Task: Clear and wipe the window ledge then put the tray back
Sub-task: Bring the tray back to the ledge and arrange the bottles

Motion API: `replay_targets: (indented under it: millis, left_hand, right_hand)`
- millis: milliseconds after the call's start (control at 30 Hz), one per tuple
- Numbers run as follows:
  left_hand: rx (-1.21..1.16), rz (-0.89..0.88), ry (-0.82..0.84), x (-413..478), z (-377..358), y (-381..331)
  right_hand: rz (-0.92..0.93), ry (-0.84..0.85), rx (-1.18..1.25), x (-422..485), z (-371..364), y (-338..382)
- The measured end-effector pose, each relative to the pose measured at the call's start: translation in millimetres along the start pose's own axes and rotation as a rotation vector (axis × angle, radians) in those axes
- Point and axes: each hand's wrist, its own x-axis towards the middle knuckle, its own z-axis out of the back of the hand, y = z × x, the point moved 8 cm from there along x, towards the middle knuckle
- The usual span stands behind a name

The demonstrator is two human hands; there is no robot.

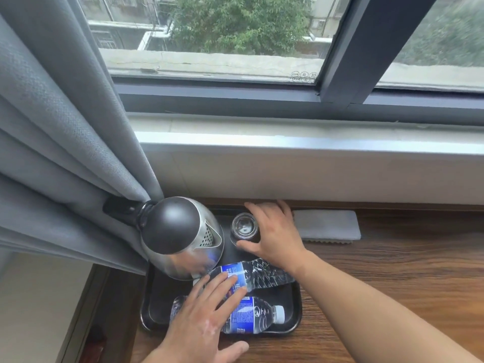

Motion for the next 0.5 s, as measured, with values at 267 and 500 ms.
replay_targets:
  millis: [267, 500]
  left_hand:
    - [0.032, -0.006, -0.009, -1, -1, 0]
    - [0.035, 0.015, 0.005, -2, 2, 1]
  right_hand:
    - [-0.042, -0.091, 0.023, 0, 0, -11]
    - [-0.059, -0.078, 0.028, 1, 0, -14]
